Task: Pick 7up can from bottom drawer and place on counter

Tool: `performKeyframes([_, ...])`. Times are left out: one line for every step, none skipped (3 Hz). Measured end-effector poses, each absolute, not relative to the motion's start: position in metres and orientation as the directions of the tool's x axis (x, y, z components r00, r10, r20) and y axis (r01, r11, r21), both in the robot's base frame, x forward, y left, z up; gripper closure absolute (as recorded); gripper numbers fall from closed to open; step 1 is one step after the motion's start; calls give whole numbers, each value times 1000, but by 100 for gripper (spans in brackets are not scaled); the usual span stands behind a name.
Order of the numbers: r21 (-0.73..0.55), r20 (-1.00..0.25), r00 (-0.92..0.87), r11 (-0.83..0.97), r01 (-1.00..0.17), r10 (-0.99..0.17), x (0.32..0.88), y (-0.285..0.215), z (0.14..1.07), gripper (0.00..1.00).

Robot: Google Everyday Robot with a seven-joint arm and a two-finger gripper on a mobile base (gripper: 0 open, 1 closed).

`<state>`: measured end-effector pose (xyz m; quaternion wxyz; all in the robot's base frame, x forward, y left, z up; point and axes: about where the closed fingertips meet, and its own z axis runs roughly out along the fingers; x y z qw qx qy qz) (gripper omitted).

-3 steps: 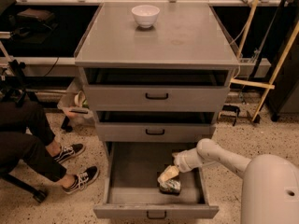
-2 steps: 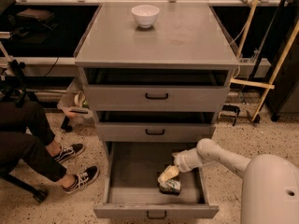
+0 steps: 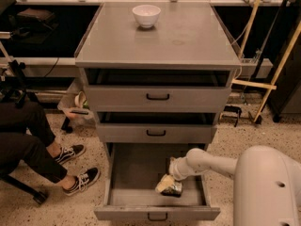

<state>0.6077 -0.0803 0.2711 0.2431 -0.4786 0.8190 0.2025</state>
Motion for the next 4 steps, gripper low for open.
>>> performKeyframes([-40, -462, -325, 385, -922, -825, 594, -85, 258, 0])
performKeyframes([-65, -396, -295, 346, -936, -870, 577, -88, 241, 0])
performKeyframes([-36, -410, -314, 360, -932, -856, 585, -85, 234, 0])
performKeyframes([-9, -426, -368, 411, -912, -827, 620, -91, 229, 0])
